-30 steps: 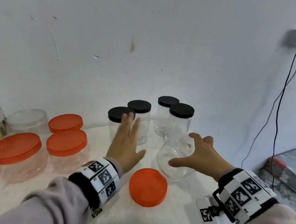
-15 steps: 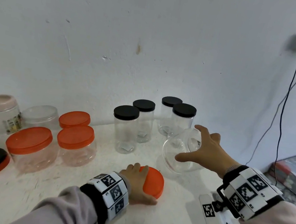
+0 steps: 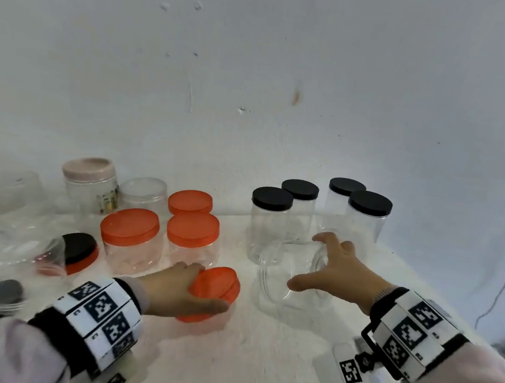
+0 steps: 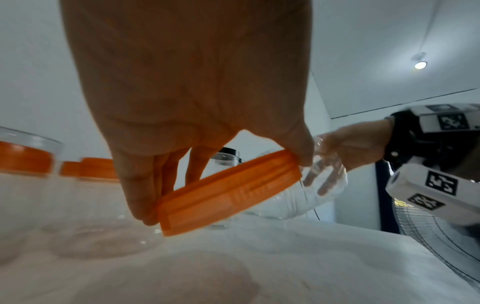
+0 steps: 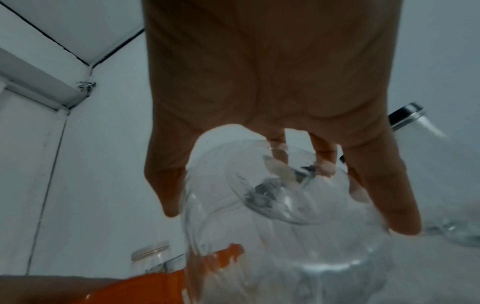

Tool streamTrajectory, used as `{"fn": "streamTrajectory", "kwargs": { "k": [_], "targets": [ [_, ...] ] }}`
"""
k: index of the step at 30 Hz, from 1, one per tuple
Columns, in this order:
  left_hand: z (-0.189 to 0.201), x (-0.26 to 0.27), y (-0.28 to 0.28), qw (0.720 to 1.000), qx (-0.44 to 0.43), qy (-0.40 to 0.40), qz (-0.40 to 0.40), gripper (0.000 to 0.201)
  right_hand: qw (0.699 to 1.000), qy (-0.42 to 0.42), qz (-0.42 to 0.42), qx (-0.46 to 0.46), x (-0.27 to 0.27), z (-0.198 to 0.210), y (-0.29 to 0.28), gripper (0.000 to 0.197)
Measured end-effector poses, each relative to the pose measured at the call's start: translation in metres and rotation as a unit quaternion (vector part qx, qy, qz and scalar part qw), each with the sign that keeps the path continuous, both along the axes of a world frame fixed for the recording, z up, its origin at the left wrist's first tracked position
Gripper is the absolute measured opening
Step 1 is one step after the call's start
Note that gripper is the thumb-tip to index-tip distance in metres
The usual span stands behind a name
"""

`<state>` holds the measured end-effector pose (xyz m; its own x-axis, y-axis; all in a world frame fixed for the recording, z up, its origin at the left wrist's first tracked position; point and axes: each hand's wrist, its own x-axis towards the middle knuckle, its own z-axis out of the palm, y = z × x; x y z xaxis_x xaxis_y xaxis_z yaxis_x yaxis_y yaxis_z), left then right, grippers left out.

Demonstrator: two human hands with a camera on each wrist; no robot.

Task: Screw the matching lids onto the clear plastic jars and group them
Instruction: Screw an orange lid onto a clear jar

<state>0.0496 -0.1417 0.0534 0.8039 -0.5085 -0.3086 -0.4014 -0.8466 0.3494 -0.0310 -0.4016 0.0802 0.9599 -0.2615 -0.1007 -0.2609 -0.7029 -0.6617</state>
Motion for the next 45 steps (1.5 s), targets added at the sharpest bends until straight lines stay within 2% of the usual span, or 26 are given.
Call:
{"fn": "streamTrajectory", "kwargs": {
  "k": [8,10,12,15,19,23,26,30,35,38,39,42,43,45],
  "targets": [
    [0.015,-0.003,0.077,0.989,-0.113,-0.027,0.094,0.081,0.997,0.002,0.079,-0.01,0.029,-0.007,0.065,0.074],
    [0.019,-0.005,0.091,0.983,-0.131,-0.041,0.121,0.07,0.995,0.022,0.102,-0.006,0.036,-0.008,0.081,0.078],
    [0.023,-0.009,0.103,0.976,-0.149,-0.059,0.149,0.062,0.991,0.048,0.128,-0.003,0.044,-0.01,0.097,0.091],
    [0.026,-0.012,0.119,0.963,-0.188,-0.08,0.175,0.06,0.984,0.063,0.161,0.037,0.054,-0.014,0.119,0.1],
    [0.024,-0.017,0.135,0.949,-0.231,-0.09,0.197,0.072,0.98,0.044,0.189,0.048,0.064,-0.019,0.146,0.088],
    [0.023,-0.019,0.141,0.941,-0.247,-0.108,0.205,0.051,0.977,0.051,0.202,0.036,0.073,-0.028,0.164,0.069],
    [0.023,-0.022,0.14,0.936,-0.27,-0.11,0.198,0.045,0.971,0.073,0.223,0.042,0.076,-0.037,0.171,0.076],
    [0.021,-0.026,0.136,0.931,-0.293,-0.098,0.194,0.063,0.965,0.076,0.246,0.055,0.076,-0.047,0.174,0.1],
    [0.013,-0.022,0.129,0.936,-0.287,-0.089,0.186,0.094,0.955,0.092,0.275,0.06,0.075,-0.053,0.167,0.096],
    [0.01,-0.022,0.123,0.941,-0.277,-0.081,0.179,0.122,0.949,0.102,0.29,0.062,0.073,-0.057,0.159,0.093],
    [0.008,-0.023,0.12,0.942,-0.275,-0.079,0.174,0.123,0.948,0.102,0.294,0.064,0.073,-0.059,0.157,0.097],
    [0.01,-0.029,0.106,0.944,-0.285,-0.076,0.146,0.091,0.945,0.104,0.302,0.068,0.072,-0.061,0.153,0.108],
    [0.009,-0.03,0.102,0.948,-0.274,-0.078,0.14,0.09,0.944,0.107,0.303,0.068,0.072,-0.062,0.152,0.11],
    [0.005,-0.029,0.097,0.961,-0.224,-0.083,0.138,0.103,0.943,0.114,0.304,0.067,0.072,-0.063,0.15,0.111]
  ]
}}
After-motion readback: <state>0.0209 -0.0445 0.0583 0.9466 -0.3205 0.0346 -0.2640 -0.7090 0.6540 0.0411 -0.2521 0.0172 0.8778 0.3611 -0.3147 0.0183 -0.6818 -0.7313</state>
